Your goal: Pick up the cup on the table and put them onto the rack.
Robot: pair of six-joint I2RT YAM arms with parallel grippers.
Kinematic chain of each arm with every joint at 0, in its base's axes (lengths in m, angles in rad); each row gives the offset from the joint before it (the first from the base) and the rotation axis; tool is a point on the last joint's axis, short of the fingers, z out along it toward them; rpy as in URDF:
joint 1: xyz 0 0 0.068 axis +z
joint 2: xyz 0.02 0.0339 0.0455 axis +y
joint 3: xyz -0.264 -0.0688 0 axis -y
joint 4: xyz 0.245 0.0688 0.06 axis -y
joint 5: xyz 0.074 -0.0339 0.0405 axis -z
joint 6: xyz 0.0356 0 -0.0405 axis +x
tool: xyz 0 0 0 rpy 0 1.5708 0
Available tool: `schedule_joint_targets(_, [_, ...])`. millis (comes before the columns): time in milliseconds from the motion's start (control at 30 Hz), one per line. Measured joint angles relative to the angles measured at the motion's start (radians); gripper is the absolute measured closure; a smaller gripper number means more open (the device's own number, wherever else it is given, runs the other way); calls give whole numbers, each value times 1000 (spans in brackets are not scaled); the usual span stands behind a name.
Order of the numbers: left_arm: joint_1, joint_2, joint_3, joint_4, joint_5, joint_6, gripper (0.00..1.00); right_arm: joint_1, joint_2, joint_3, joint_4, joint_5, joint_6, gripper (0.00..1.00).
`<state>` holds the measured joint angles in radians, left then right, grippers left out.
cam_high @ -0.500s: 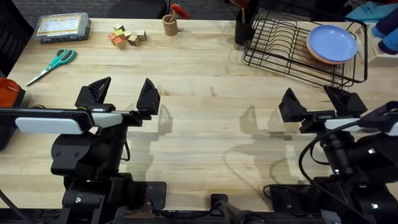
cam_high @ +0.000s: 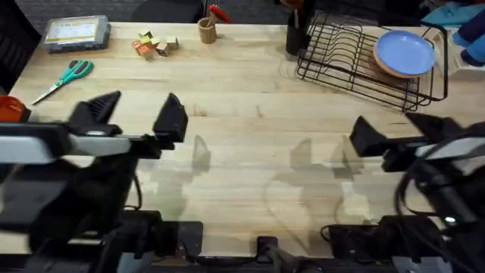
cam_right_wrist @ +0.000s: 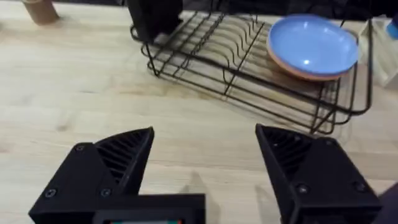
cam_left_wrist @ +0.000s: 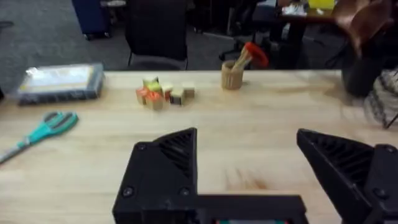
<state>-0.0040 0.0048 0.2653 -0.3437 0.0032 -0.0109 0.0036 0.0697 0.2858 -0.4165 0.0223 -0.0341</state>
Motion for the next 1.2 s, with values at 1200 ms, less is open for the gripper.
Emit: schedule_joint_targets(1200, [0, 714, 1002, -660, -1, 0, 7, 0, 842, 1123, -759, -1, -16, 6])
